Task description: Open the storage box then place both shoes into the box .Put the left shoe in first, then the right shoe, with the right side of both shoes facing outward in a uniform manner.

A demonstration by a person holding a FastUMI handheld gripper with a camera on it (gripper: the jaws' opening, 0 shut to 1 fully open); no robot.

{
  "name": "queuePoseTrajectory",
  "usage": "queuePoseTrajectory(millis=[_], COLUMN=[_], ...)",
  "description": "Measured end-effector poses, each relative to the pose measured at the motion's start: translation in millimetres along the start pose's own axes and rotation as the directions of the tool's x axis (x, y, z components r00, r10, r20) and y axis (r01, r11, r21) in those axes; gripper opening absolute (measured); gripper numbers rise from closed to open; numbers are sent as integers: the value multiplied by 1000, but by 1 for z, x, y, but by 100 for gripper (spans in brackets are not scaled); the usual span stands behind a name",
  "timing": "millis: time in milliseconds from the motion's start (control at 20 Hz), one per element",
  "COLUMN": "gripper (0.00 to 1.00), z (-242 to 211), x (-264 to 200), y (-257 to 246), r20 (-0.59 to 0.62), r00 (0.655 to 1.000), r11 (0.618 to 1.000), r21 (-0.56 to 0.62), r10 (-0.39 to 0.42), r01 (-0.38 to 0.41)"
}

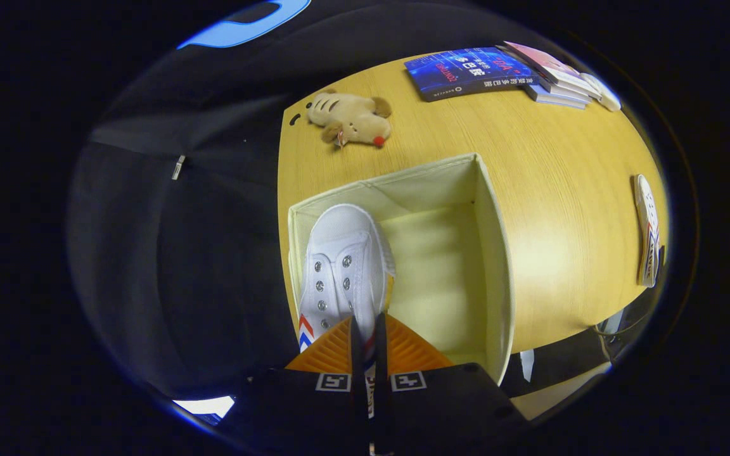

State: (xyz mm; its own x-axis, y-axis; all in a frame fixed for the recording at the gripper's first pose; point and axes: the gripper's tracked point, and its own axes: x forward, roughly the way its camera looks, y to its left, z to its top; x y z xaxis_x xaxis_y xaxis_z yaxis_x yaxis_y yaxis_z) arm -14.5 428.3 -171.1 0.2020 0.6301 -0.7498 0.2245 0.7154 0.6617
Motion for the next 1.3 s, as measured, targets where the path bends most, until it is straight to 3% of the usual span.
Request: queuePoseTrajectory(millis=[800,950,1050,1150,1300], gripper=[8,8,13,26,56], z=[-10,-17,-17,-17,-18], x=[56,70,73,69,59], y=[-20,-19,-15,1,7], r20=[15,3,-4,-13,-20], r00=[996,999,1000,998,995], r11=[996,998,999,997,991], r21=[-25,-25,-45,-50,-90], r10=[-83,-54,-16,62,95], r01=[83,54,15,-63,-96])
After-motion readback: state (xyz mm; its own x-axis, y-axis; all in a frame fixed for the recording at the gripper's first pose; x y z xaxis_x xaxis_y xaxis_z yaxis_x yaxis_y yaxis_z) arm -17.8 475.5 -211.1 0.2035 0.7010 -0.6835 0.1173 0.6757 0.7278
